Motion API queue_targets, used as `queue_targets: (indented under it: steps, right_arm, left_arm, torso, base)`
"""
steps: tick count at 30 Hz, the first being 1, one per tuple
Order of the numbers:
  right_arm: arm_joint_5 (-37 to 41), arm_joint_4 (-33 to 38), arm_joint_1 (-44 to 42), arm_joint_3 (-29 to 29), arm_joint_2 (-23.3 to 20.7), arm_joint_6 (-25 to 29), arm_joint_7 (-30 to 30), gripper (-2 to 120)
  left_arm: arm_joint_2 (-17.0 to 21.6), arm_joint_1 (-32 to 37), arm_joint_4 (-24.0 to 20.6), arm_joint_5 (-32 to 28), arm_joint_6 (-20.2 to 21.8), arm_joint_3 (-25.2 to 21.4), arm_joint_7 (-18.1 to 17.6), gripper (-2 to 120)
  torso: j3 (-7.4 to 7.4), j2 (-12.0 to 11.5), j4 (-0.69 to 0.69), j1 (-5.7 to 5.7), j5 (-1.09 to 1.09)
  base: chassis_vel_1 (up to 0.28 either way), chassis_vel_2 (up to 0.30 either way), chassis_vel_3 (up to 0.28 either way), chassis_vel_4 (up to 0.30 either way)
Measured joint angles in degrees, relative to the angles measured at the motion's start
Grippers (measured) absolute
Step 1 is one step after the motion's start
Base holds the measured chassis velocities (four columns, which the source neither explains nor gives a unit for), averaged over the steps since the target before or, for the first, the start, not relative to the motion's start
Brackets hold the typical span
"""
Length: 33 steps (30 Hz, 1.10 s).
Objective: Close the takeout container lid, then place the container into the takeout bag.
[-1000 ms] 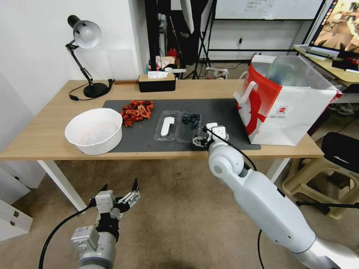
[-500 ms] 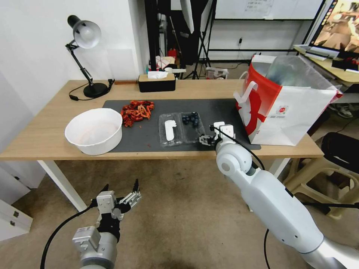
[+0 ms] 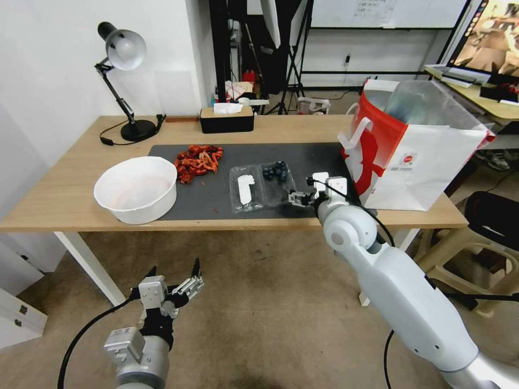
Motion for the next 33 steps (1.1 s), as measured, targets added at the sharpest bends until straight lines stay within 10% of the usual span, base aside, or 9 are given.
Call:
queue_targets:
  steps: [16,33]
  right_arm:
    - [-21.22,5.12,-27.36,14.37,-2.03,41.29,-20.09,100]
    - [-29.40,7.22,-49.69,22.73,5.78,57.39,-24.36,100]
  left_arm:
    - [-0.02,0.10,-0.06,0.08,-0.73,0.60,0.31,100]
    - [1.01,-0.07,0.10,-1.54,-1.08,2.64,0.84,100]
  torso:
    - [-0.01,0.01,0.00,-0.01,-0.01]
    - [-0.01,0.01,-0.01,-0.01,0.00]
  base:
    - [0.000,0.000,0.000,0.000]
    - [0.000,0.000,0.000,0.000]
